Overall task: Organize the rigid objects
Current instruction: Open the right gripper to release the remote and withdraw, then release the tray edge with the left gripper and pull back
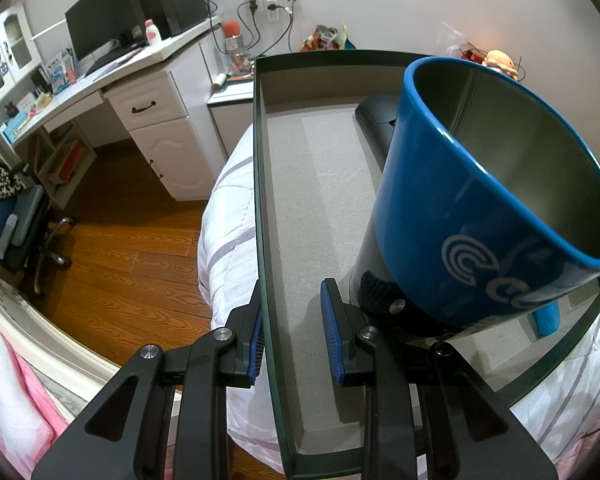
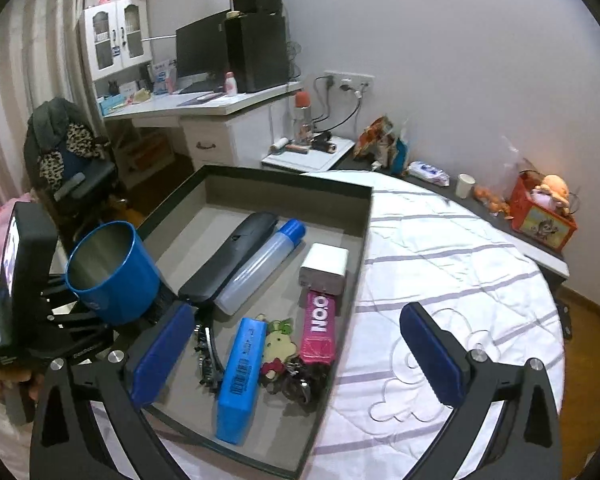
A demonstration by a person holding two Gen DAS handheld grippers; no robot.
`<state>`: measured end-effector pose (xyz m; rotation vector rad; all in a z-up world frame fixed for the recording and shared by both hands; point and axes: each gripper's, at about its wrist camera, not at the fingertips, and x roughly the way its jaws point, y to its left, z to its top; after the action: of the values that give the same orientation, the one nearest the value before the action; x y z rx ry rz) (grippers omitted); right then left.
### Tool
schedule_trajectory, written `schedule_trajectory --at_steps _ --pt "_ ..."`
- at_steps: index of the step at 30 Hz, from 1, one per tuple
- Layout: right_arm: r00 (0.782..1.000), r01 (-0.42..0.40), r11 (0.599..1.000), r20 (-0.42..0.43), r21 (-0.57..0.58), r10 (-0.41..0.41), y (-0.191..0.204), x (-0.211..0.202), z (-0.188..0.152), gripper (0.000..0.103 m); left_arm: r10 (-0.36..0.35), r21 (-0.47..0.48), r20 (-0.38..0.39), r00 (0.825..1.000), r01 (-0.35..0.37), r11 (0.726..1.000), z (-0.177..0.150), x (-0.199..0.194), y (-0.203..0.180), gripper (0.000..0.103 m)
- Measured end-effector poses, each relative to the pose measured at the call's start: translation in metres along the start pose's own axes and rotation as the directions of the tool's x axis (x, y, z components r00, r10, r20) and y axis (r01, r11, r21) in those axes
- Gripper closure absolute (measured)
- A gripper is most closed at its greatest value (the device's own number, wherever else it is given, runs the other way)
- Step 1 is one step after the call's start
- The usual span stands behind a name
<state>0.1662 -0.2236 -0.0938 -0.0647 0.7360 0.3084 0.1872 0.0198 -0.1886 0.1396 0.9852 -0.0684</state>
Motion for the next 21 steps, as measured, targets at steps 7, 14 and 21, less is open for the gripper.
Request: schedule_trajectory --at_steps 7,14,21 --pt "0.997 0.067 0.995 0.017 0.069 -0.069 -0.012 -0.011 -0.007 0.0 -0.001 -0.003 0.001 1.0 0.001 1.0 0.0 0.0 0.0 0.078" --pt "0.997 0.081 0.991 -0.009 0.109 -0.08 -0.019 -0.009 -0.02 0.0 -0.003 -0.004 0.001 1.0 0.003 1.0 0.0 0.0 0.0 0.078" --pt "0.994 0.111 0.987 -0.022 0.12 -0.109 -0.024 -0.013 -0.026 0.0 -0.012 -0.009 0.004 1.0 0.012 1.0 -0.001 -0.003 0.0 0.078"
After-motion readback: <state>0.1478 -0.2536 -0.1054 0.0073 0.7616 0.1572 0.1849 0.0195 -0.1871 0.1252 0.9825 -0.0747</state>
